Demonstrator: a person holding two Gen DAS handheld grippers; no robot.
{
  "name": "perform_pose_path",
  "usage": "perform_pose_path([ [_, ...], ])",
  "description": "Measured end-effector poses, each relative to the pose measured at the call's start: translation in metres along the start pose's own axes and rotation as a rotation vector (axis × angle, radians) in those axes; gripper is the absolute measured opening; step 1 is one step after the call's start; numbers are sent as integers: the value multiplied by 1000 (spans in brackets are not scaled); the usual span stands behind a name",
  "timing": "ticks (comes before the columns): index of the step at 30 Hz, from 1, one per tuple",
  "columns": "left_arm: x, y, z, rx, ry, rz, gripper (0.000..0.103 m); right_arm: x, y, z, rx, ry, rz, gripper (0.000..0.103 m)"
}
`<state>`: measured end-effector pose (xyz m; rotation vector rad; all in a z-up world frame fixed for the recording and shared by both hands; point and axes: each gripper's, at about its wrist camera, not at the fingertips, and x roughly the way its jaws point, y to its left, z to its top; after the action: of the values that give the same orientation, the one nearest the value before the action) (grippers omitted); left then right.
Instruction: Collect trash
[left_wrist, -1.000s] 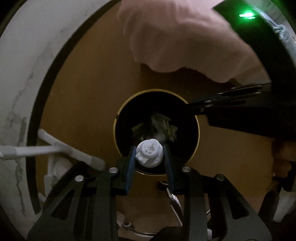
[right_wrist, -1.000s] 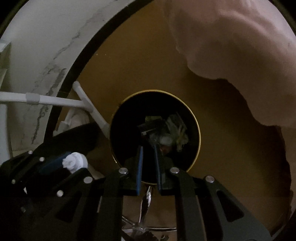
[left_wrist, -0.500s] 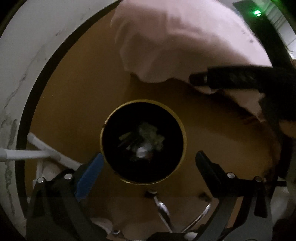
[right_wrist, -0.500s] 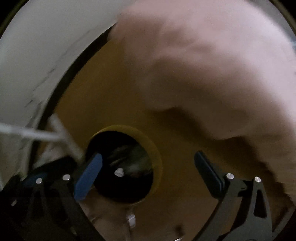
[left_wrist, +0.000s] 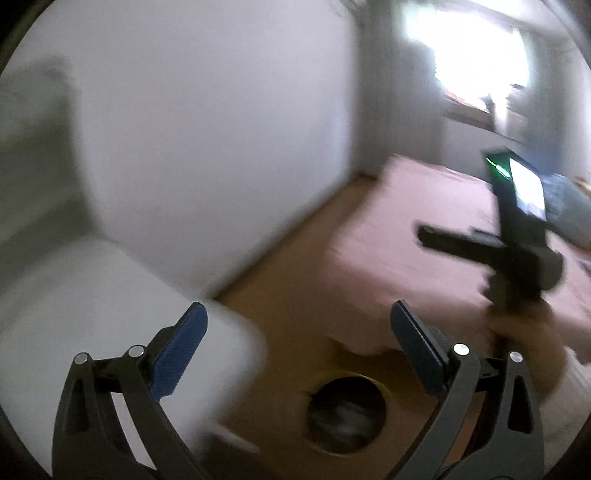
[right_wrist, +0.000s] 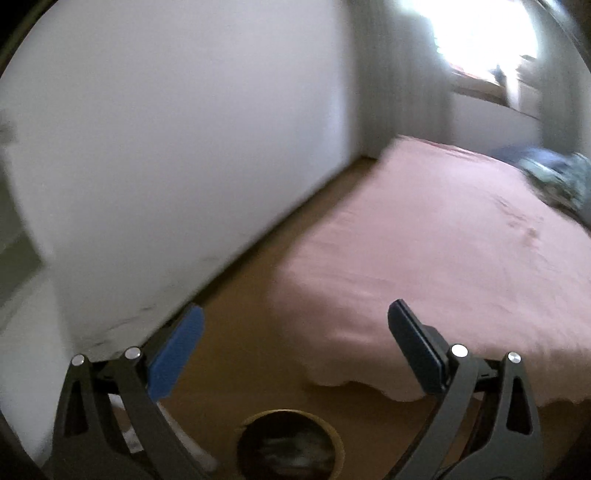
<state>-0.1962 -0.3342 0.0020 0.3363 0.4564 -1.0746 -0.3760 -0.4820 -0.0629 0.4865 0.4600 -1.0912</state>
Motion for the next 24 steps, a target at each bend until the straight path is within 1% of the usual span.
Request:
perform_pose_path([
  [2,-24,37,3,-46,-35,100,96,-16,42,-2,-66,-23,77,97],
  [4,-44,78,2,-95,-50,216,96,-30,81,-3,-100,-41,155,97],
  [7,-75,136,-12,-165,-65,420,96,-52,150,-7,-141,-69,325,97],
  [9,-94,173,-26,-214,-52,542,96,-62,201,-14,-185,-60,415,97],
  [10,-101,187,-31,-229,-39,582,96,-67,228,-21,-212,-50,461,97],
  [11,-110,207,-40,-253,-20,637,96,-73,255,-29,-237,-37,505,97],
  [13,-126,233,-55,-284,-2,721,96,-84,299,-48,-288,-18,604,97],
  [15,-140,255,-69,-319,18,784,96,-101,348,-71,-366,-13,688,97],
  [18,-158,286,-88,-374,41,837,96,-120,400,-89,-438,-43,746,97],
  [21,-167,311,-101,-403,71,879,96,-129,436,-107,-492,-46,763,96],
  [24,-170,325,-115,-430,99,907,96,-122,454,-114,-546,-49,751,97],
])
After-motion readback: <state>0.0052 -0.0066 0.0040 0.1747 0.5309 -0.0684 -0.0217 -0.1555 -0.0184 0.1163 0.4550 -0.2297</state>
